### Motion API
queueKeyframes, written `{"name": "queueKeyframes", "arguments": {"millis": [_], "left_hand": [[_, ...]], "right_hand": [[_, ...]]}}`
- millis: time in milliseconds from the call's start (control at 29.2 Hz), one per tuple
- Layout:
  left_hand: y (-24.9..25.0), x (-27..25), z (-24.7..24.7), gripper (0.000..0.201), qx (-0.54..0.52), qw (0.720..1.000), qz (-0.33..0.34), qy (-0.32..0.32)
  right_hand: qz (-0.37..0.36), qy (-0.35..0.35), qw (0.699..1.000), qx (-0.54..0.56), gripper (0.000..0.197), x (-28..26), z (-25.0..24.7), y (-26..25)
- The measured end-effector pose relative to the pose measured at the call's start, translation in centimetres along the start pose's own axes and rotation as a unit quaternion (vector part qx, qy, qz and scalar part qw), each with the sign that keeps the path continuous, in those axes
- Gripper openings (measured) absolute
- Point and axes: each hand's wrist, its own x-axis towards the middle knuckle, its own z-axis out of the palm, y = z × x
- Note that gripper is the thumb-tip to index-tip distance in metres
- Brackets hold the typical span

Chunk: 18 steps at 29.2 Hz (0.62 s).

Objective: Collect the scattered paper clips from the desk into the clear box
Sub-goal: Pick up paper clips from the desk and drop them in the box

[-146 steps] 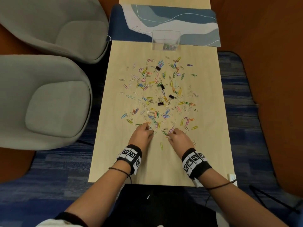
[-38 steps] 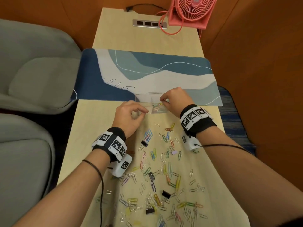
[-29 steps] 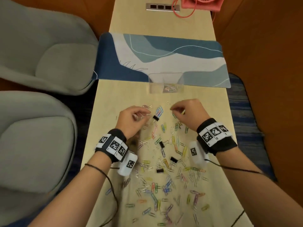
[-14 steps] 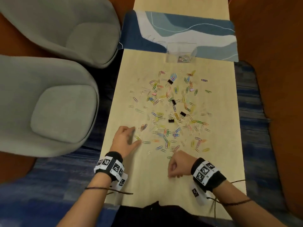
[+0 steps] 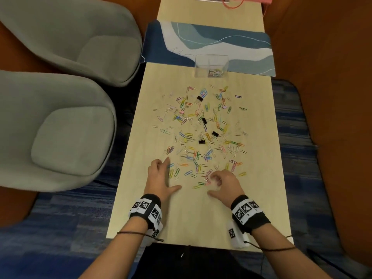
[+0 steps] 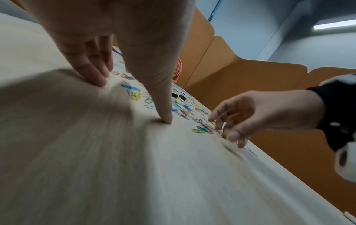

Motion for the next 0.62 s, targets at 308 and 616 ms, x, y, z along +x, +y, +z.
{"name": "queueKeyframes", "arguments": {"millis": [308,616], "left_hand": [[0.5,0.7,0.7,0.058,-0.063,0.997,0.032,-0.031],[1.4,2.8,1.7,0.027,0.002,0.996,0.092,-0.011]], "right_hand": [[-0.022,0.002,0.999,0.039,0.076,0.6,3.3,-1.5],[-0.098,0.029,0.988,-0.116,0.051,1.8,3.9,-3.0]]}}
